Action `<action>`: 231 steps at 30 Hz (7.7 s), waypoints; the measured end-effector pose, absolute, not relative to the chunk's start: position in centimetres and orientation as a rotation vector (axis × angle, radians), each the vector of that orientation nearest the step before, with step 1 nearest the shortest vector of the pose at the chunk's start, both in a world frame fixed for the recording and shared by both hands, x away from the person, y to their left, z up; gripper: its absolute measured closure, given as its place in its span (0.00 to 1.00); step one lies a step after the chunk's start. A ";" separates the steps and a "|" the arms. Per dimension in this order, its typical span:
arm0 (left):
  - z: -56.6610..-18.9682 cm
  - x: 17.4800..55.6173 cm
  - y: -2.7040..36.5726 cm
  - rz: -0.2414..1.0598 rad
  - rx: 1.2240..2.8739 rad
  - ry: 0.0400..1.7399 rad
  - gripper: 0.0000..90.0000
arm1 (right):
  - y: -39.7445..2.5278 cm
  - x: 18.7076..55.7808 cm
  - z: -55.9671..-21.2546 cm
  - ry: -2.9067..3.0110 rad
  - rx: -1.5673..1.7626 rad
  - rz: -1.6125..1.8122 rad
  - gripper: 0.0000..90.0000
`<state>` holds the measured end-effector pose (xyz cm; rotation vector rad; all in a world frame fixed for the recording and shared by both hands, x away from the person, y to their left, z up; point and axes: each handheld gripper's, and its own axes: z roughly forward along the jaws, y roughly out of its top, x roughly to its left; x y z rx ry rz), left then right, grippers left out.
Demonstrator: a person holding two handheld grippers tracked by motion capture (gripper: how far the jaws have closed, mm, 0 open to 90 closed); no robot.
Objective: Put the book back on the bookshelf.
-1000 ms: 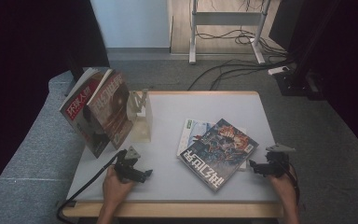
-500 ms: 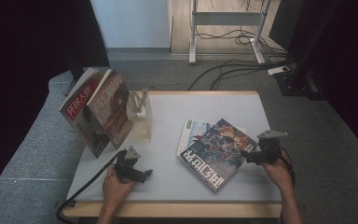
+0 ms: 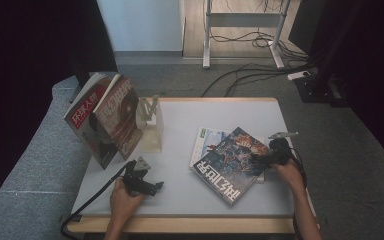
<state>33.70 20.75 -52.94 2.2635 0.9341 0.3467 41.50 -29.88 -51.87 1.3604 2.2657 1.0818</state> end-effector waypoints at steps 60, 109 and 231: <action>-52.1 37.3 9.5 0.299 2.245 0.770 0.00 | -29.7 36.6 -51.9 2.246 1.374 1.087 0.04; -50.9 44.1 8.3 0.452 2.265 0.998 0.00 | -29.2 35.0 -51.5 2.259 1.307 1.019 0.01; -51.6 39.9 10.5 0.319 2.171 0.940 0.06 | -26.7 41.6 -50.8 2.340 1.194 0.972 0.00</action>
